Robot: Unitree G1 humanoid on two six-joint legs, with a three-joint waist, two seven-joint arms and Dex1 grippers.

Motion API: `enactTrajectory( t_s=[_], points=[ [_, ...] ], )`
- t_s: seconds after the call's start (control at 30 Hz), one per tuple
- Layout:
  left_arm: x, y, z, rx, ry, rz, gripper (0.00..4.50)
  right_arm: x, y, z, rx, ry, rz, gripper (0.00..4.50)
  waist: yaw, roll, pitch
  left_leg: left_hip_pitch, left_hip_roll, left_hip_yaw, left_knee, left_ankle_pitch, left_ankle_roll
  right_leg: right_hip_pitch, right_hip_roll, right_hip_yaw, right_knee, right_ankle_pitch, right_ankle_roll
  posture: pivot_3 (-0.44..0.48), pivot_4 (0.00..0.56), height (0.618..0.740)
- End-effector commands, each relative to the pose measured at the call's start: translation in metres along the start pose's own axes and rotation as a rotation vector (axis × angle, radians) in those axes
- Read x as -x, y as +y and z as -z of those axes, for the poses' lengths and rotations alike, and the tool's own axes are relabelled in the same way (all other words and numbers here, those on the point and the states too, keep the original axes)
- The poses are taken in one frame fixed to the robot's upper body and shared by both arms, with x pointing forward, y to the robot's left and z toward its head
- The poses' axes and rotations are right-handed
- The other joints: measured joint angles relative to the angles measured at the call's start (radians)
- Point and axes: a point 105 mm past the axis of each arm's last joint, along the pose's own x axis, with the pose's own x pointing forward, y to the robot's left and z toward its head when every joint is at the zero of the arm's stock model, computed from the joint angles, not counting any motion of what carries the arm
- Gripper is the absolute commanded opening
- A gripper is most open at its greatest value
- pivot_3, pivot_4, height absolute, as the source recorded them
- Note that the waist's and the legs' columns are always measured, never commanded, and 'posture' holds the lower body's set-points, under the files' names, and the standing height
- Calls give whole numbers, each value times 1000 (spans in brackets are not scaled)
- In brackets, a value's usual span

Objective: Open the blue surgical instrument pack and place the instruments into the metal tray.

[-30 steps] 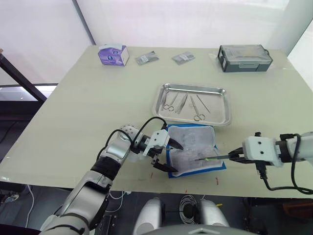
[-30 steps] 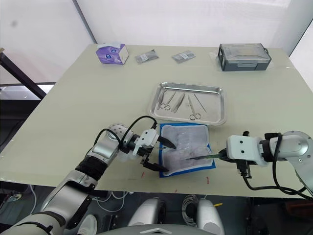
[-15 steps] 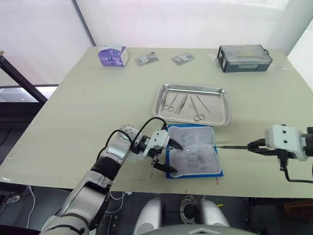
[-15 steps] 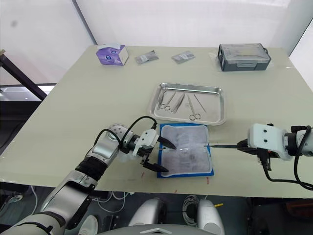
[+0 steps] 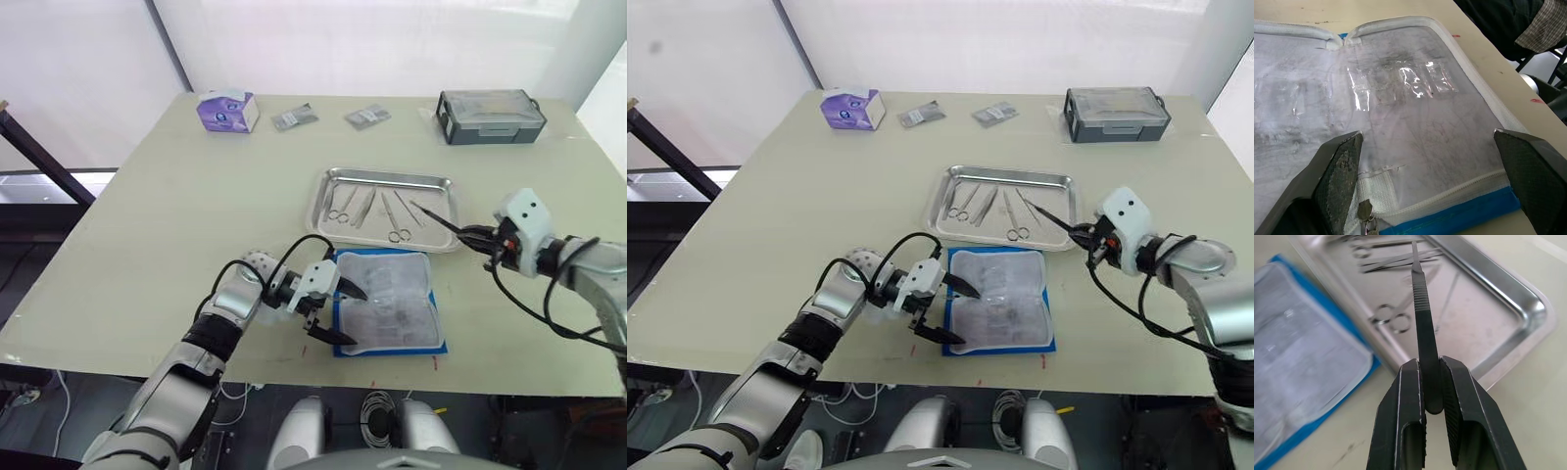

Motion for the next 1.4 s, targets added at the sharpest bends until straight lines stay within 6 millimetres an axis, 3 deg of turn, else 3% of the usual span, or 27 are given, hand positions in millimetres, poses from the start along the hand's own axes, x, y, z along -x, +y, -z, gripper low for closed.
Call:
enactTrajectory(
  t_s=[0.03, 0.2, 0.5, 0.97, 1.13, 1.2, 1.3, 1.4],
  points=[
    [-17, -35, 54, 232, 136, 109, 4500, -15, -13, -8, -81, 7, 124, 60, -1, 1, 0, 0, 0, 0, 0, 0, 0, 0, 0, 0, 0, 0, 0, 0, 150, 740],
    [-18, -34, 53, 233, 133, 105, 4500, -44, -17, -11, -159, 70, 219, 60, -1, 2, -1, 0, 0, 0, 0, 0, 0, 0, 0, 0, 1, 0, 0, 0, 150, 740],
    [-18, -35, 54, 236, 130, 99, 4500, -65, -16, -11, -248, 134, 306, 60, -3, 3, -2, 0, 0, 0, 0, 0, 0, 0, 0, 0, 1, 0, 0, 0, 150, 740],
    [-16, -35, 54, 238, 134, 95, 4500, -74, -11, -2, -316, 181, 300, 60, -3, 4, -2, 0, 0, 0, 0, 0, 0, -1, 0, 0, 1, 0, 0, 0, 150, 740],
    [-16, -35, 54, 237, 134, 96, 4500, -73, -10, -9, -296, 144, 288, 1928, -4, 4, -2, 0, 0, 0, 0, 0, 0, -1, 0, 0, 1, 0, 0, 0, 150, 740],
    [-16, -35, 54, 236, 134, 95, 4500, -71, -12, -13, -272, 121, 298, 3114, -4, 4, -2, 0, 0, 0, 0, 0, 0, -1, 0, 0, 1, 0, 0, 0, 150, 740],
    [-15, -35, 54, 232, 132, 92, 4500, -67, -13, -20, -230, 90, 300, 4445, -4, 4, -2, 0, 0, 0, 0, 0, 0, -1, 0, 0, 1, 0, 0, 0, 150, 740],
    [-14, -33, 51, 221, 118, 83, 4500, -62, -13, -31, -190, 23, 285, 4445, -4, 4, -2, 0, 0, -1, 0, 0, 0, -1, 0, 0, 1, 0, 0, 0, 150, 740]
  ],
)
